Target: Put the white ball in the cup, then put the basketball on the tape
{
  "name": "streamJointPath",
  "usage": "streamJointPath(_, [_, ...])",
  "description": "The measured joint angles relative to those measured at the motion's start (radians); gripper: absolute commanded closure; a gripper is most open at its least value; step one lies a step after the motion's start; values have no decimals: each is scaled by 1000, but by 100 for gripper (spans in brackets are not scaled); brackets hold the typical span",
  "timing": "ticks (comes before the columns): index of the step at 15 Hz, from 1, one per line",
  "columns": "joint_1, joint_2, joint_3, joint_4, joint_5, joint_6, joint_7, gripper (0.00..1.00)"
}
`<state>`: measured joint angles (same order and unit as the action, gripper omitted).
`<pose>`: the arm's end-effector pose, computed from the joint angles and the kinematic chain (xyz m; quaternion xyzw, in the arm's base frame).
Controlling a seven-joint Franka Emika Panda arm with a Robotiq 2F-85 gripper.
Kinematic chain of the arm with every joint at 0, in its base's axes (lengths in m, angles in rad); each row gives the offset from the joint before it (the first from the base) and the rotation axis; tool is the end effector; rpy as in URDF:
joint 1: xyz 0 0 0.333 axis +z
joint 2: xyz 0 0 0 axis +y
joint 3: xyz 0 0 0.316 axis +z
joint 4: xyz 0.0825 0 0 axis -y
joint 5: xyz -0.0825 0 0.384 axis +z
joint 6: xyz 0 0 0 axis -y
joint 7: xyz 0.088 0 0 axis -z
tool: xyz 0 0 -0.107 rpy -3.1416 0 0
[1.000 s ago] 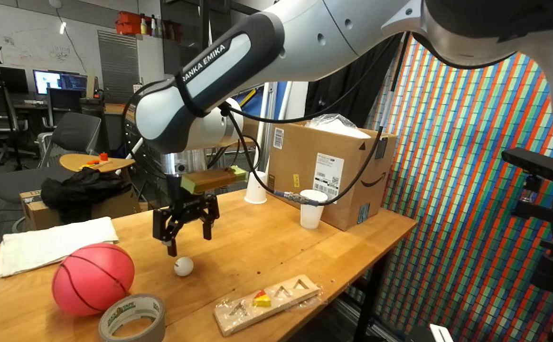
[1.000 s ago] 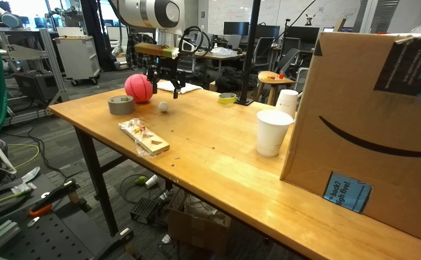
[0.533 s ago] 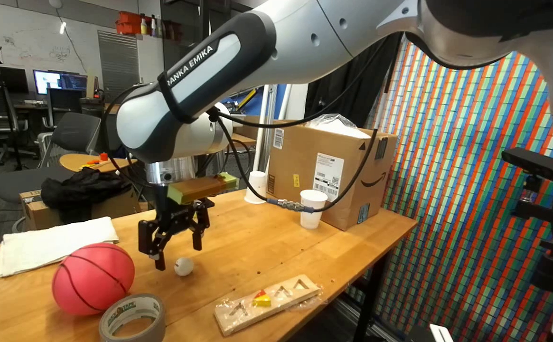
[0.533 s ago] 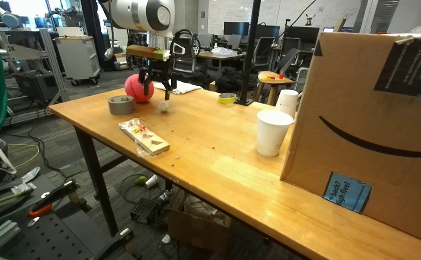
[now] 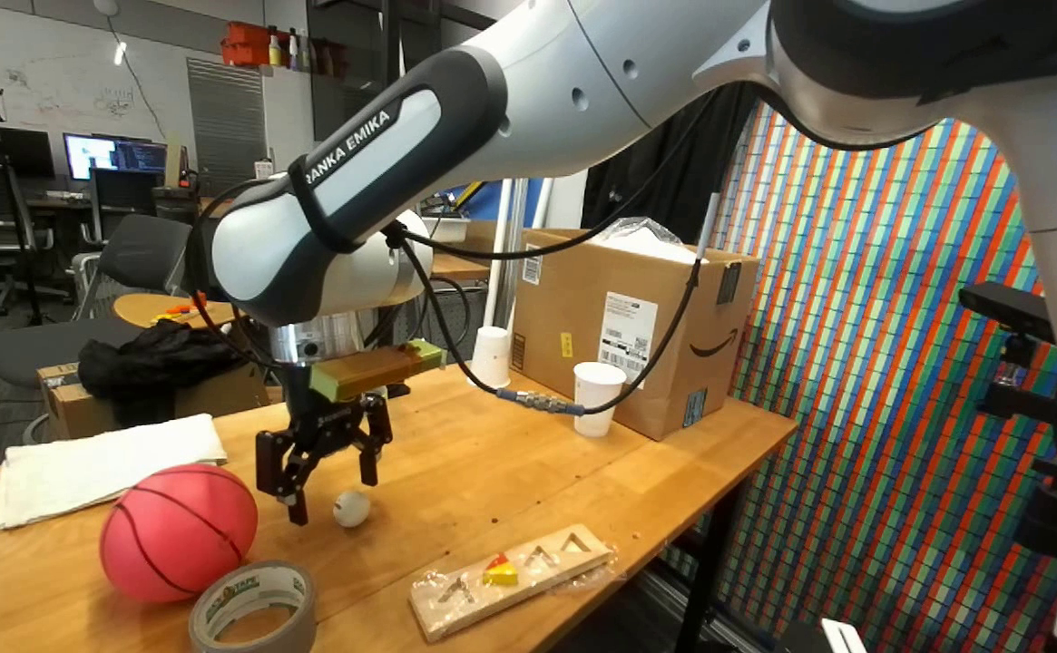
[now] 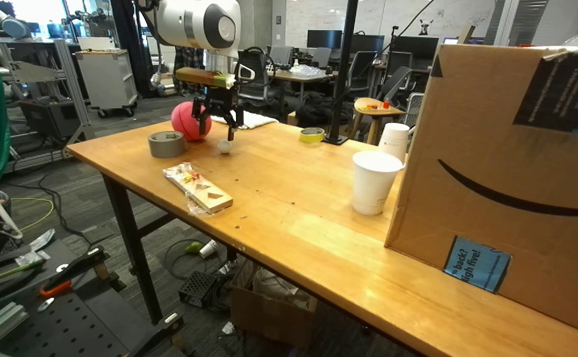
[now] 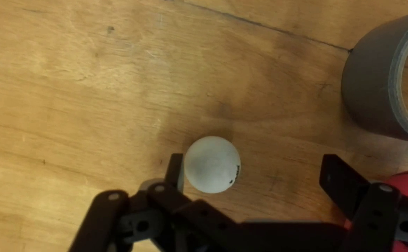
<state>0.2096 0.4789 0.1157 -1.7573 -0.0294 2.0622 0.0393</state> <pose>0.6088 0.1977 0.2844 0.9855 0.1458 -0.0864 0.0009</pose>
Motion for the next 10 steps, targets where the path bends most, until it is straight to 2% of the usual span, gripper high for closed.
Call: streamJointPath(10, [0, 58, -28, 58, -44, 0, 0, 0])
